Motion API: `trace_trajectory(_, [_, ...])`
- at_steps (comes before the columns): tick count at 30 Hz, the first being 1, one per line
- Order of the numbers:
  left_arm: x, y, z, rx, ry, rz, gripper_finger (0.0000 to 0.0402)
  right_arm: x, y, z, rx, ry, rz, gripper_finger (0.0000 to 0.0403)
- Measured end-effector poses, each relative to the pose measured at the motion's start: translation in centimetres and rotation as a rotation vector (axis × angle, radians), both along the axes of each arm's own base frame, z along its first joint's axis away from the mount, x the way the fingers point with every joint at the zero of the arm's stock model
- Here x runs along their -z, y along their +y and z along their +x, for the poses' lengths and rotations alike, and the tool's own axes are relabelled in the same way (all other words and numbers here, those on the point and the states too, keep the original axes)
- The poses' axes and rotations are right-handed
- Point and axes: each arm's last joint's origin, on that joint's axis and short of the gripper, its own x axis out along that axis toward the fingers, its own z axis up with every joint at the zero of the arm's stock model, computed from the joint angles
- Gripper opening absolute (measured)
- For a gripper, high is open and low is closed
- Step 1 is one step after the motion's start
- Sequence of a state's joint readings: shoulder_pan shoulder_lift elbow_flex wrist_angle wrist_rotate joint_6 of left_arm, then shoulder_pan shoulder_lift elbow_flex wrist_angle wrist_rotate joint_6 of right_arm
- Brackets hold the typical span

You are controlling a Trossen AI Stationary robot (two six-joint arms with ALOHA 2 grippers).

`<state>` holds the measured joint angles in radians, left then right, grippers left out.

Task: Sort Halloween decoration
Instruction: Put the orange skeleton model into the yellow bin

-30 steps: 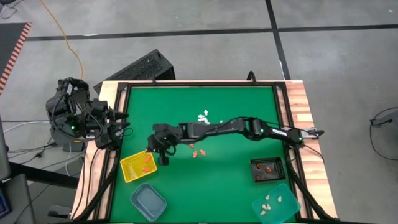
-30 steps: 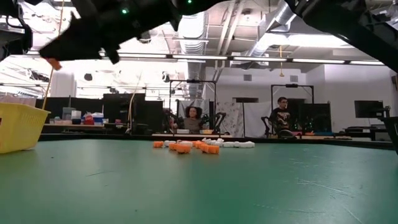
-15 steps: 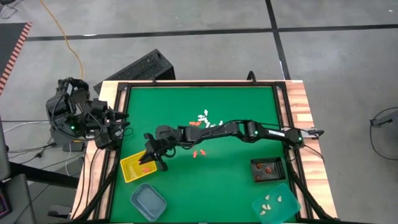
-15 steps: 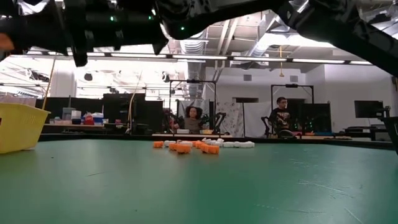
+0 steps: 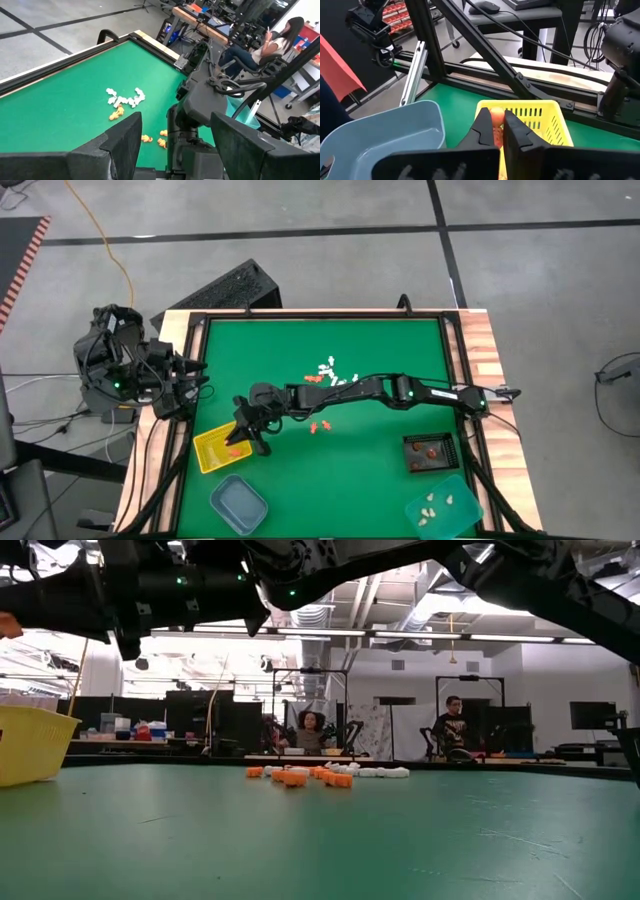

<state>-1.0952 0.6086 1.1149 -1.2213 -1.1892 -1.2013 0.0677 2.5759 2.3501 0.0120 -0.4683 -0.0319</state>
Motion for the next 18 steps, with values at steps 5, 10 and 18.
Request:
trace_trajectory(5, [0.0, 0.0, 0.0, 0.0, 0.0, 0.0, 0.0226, 0.01, -0.06, 0.03, 0.02, -0.001, -0.006, 0.0033])
trace_trajectory(10, [0.0, 0.0, 0.0, 0.0, 0.0, 0.0, 0.0226, 0.05, -0.06, 0.01, 0.022, 0.009, -0.002, 0.0075])
trace_trajectory(18, [0.0, 0.0, 0.0, 0.002, 0.002, 0.006, 0.0226, 0.02, -0.15, -0.01, 0.028, 0.015, -0.002, 0.0104])
